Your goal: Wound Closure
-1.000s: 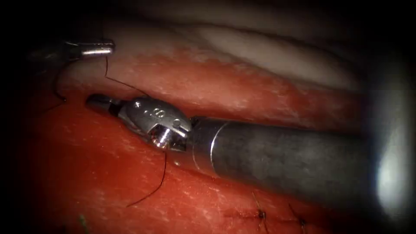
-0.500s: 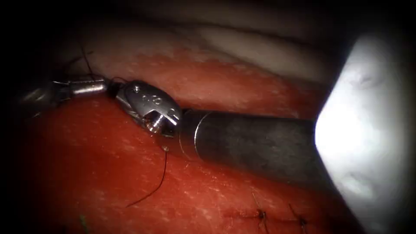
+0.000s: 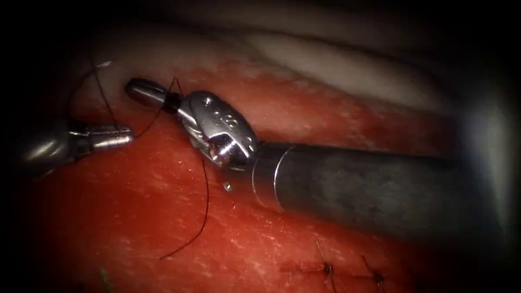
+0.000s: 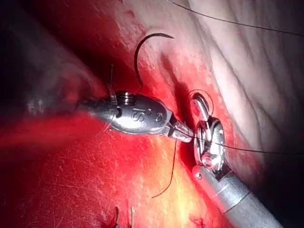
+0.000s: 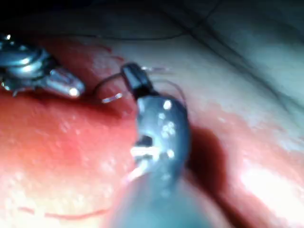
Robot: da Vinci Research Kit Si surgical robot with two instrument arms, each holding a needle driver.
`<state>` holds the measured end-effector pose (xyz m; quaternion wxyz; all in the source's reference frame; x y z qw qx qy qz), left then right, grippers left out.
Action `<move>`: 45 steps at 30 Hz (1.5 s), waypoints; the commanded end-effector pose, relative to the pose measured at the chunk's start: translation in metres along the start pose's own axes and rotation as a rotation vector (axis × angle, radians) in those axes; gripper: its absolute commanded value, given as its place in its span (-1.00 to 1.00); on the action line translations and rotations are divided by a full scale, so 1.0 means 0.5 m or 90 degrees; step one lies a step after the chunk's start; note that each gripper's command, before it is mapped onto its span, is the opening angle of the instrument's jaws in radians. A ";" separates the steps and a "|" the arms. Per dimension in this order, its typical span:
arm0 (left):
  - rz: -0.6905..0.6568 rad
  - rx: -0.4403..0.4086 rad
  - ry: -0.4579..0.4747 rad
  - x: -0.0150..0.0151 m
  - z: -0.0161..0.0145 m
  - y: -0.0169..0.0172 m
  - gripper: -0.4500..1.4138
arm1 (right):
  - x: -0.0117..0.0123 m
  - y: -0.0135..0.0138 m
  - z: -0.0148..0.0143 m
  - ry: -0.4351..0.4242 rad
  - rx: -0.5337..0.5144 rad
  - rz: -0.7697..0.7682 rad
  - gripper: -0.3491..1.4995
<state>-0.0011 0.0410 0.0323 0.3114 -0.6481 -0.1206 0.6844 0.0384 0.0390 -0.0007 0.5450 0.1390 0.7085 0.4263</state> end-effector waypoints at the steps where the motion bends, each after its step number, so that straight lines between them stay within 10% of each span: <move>1: -0.002 -0.001 0.000 -0.0020 0.0013 0.0008 -0.89 | 0.0005 -0.0004 0.0010 -0.002 0.011 0.002 -1.00; 12: -0.011 -0.011 0.002 -0.0070 0.0033 -0.0028 -0.89 | 0.0035 -0.0035 -0.0044 -0.021 0.087 0.024 -0.35; 33: -0.047 -0.039 0.011 -0.0125 0.0067 -0.0043 -0.89 | 0.0057 -0.0065 -0.0076 -0.037 0.270 0.015 -0.35; 45: -0.056 -0.068 0.011 -0.0131 0.0065 -0.0011 -0.89 | 0.0064 -0.0071 -0.0109 -0.158 0.410 0.042 -0.22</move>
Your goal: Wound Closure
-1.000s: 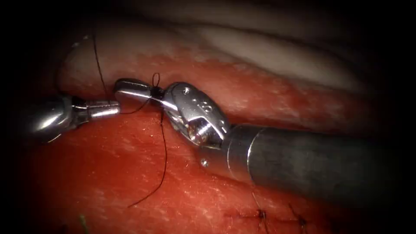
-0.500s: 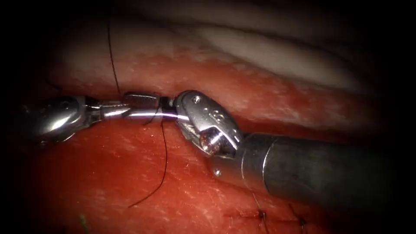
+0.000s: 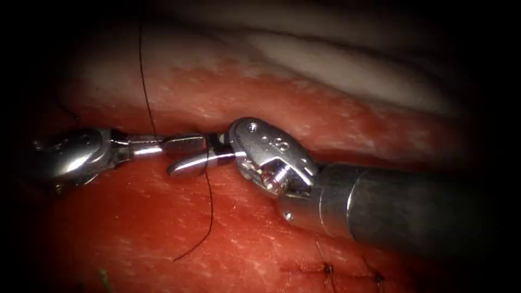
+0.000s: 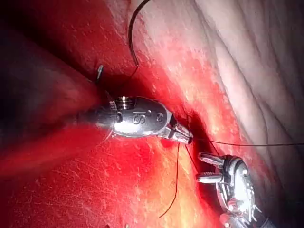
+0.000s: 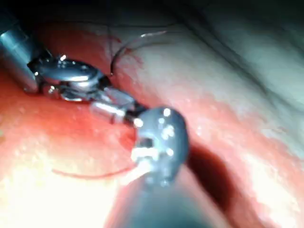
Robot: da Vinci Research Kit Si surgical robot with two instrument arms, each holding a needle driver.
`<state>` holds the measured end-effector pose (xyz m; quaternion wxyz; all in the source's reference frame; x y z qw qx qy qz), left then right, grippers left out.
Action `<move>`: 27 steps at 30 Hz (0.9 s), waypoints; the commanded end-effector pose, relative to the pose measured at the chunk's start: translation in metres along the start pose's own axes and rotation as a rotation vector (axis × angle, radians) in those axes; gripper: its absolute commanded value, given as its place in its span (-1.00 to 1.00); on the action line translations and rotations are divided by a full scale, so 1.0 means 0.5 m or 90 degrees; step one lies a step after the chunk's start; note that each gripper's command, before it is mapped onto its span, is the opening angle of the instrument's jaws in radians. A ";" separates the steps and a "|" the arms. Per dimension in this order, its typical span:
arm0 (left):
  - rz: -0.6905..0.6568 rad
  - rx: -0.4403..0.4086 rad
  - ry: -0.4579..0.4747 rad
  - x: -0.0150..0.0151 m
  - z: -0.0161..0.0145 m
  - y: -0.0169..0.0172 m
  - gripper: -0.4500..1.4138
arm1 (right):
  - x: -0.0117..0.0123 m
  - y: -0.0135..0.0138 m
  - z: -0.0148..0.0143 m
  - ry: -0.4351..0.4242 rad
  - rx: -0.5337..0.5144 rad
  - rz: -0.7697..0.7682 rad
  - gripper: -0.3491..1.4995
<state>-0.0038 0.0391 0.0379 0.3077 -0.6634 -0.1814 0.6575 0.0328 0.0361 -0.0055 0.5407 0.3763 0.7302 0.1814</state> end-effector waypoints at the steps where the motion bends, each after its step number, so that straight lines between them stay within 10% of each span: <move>1: -0.001 -0.002 0.000 -0.0017 0.0009 0.0006 -0.89 | 0.0002 0.0013 0.0008 -0.002 0.004 -0.001 -0.22; 27: -0.008 -0.032 -0.021 -0.0050 0.0034 -0.0007 -0.89 | -0.0042 0.0025 0.0017 -0.297 0.270 -0.060 -0.18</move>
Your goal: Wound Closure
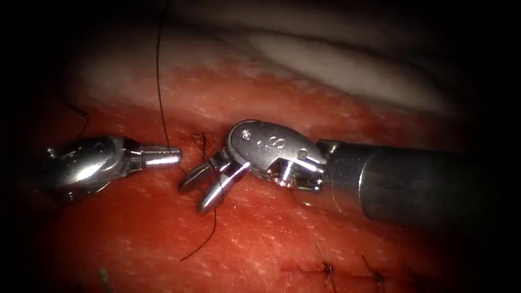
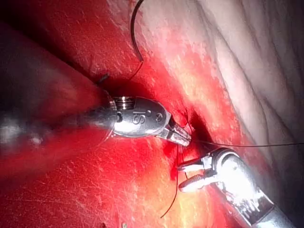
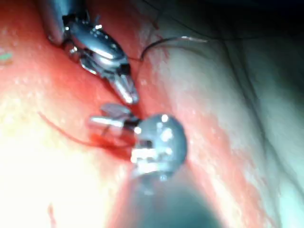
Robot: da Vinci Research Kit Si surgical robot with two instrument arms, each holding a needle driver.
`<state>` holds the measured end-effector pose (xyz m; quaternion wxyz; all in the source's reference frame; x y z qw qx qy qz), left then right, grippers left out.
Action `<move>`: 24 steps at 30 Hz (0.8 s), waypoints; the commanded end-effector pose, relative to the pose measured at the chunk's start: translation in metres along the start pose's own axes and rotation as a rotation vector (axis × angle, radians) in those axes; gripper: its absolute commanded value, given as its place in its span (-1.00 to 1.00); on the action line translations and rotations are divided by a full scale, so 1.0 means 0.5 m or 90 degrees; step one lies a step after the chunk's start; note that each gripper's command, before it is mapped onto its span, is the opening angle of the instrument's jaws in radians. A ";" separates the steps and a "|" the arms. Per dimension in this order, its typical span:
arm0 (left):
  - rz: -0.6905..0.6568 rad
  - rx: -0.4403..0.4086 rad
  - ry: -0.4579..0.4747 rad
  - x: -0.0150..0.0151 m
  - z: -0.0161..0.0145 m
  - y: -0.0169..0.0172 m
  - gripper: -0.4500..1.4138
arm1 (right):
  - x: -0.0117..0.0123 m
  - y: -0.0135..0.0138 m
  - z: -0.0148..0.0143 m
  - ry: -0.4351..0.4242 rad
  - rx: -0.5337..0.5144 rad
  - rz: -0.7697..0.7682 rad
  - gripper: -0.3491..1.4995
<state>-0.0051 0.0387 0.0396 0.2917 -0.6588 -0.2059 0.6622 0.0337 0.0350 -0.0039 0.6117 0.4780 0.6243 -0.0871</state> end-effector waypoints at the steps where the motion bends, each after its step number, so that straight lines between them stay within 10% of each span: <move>1: -0.005 -0.002 -0.002 -0.0019 0.0008 0.0003 -0.89 | -0.0002 0.0012 0.0003 -0.006 0.010 -0.005 -0.18; 24: -0.013 -0.015 -0.013 -0.0034 0.0004 0.0008 -0.89 | -0.0058 0.0003 0.0048 -0.128 0.065 -0.047 -0.22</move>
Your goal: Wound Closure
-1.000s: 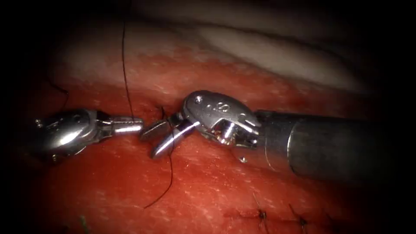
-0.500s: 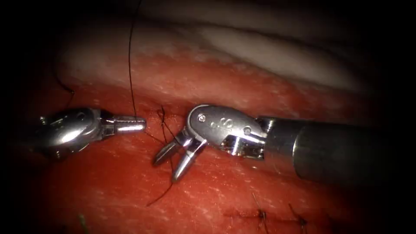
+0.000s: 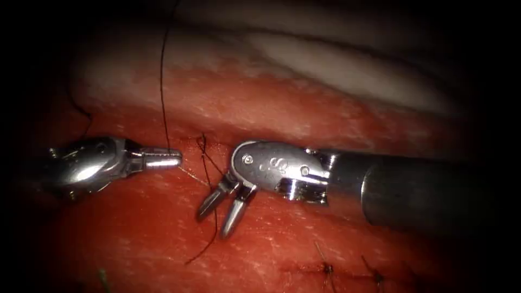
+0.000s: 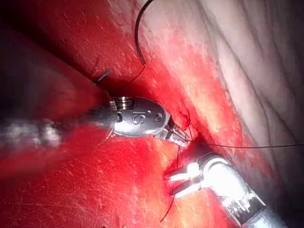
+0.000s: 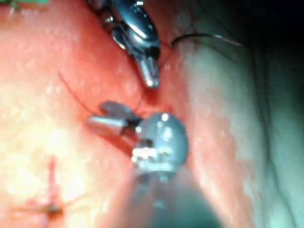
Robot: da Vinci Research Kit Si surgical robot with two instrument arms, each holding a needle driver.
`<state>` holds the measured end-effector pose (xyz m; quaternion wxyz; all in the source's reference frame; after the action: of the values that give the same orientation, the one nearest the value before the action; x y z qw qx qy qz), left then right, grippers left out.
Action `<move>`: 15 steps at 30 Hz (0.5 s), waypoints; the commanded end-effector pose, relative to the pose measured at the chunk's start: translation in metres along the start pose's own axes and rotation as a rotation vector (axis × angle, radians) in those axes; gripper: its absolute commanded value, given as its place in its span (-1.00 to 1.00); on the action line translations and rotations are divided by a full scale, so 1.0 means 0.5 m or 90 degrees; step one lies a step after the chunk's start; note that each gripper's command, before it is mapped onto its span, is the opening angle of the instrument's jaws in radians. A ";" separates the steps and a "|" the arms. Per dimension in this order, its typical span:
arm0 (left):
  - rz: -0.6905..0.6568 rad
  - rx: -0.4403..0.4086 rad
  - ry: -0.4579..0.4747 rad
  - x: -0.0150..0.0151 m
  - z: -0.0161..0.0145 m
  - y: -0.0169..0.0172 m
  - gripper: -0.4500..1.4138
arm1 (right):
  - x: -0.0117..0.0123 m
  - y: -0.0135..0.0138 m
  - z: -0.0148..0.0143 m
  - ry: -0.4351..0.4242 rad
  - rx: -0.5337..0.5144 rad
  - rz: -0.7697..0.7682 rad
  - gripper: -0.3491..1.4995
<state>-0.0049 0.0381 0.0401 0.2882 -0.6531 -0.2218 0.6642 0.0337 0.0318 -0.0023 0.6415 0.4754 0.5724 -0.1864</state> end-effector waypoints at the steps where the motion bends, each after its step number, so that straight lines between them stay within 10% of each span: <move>1: -0.001 -0.001 0.000 -0.0018 0.0009 0.0005 -0.89 | -0.0002 0.0022 0.0011 -0.007 0.001 -0.002 -0.27; 4: -0.001 -0.002 0.000 -0.0019 0.0005 0.0008 -0.89 | -0.0007 0.0023 0.0018 -0.037 0.021 -0.004 -1.00; 15: -0.002 -0.006 -0.006 -0.0036 -0.0021 0.0057 -0.89 | 0.0038 0.0053 -0.0073 0.024 -0.061 0.018 -1.00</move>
<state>-0.0035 0.0350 0.0387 0.2840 -0.6509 -0.2263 0.6667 0.0334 0.0360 -0.0027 0.6550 0.4568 0.5864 -0.1360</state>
